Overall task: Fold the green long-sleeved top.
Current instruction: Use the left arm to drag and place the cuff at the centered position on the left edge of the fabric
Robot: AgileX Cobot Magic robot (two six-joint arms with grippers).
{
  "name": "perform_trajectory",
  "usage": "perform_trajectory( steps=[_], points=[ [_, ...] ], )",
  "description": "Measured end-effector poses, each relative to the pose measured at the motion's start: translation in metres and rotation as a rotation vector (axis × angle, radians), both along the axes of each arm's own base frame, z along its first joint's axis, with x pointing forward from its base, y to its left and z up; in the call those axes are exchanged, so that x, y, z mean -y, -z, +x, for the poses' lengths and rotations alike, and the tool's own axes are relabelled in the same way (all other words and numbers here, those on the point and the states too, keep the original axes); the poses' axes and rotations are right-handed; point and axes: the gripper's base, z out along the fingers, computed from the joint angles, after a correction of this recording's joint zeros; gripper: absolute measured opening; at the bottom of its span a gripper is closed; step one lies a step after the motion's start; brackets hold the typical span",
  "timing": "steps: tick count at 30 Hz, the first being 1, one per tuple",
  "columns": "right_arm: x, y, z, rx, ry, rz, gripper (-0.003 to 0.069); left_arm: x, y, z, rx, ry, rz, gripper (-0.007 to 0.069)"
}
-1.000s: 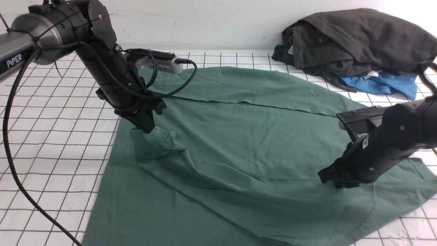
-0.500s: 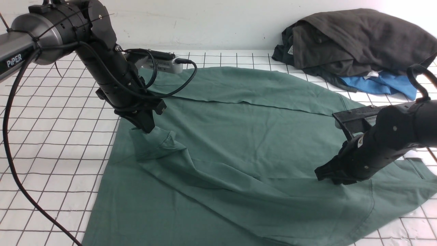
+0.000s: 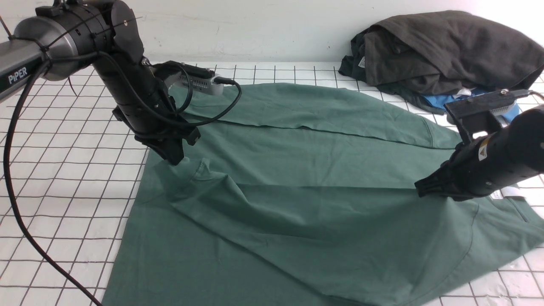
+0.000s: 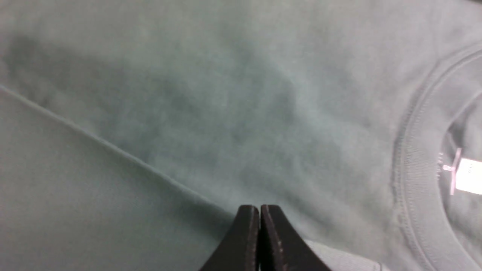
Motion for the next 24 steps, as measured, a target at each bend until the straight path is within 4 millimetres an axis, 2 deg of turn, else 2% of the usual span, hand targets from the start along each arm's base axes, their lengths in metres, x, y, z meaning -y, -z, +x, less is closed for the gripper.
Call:
perform_trajectory(
  steps=[9, 15, 21, 22, 24],
  points=[
    [0.000, 0.000, 0.004, 0.056, 0.032, 0.016, -0.0013, -0.007, -0.005, 0.021, 0.222, -0.089, 0.051, 0.0016],
    [0.000, -0.001, 0.005, 0.070, 0.045, 0.032, -0.0003, -0.009, -0.003, 0.025, 0.256, -0.138, 0.062, 0.0016],
    [0.000, -0.001, 0.005, 0.066, 0.046, 0.030, 0.0106, -0.012, 0.003, 0.027, 0.242, -0.146, 0.083, 0.0078],
    [0.001, 0.000, 0.004, 0.053, 0.050, 0.024, 0.0166, -0.017, -0.001, 0.031, 0.253, -0.187, 0.074, 0.0139],
    [0.000, -0.001, 0.002, 0.039, 0.050, 0.019, 0.0206, -0.022, -0.009, 0.036, 0.273, -0.228, 0.056, 0.0203]
  ],
)
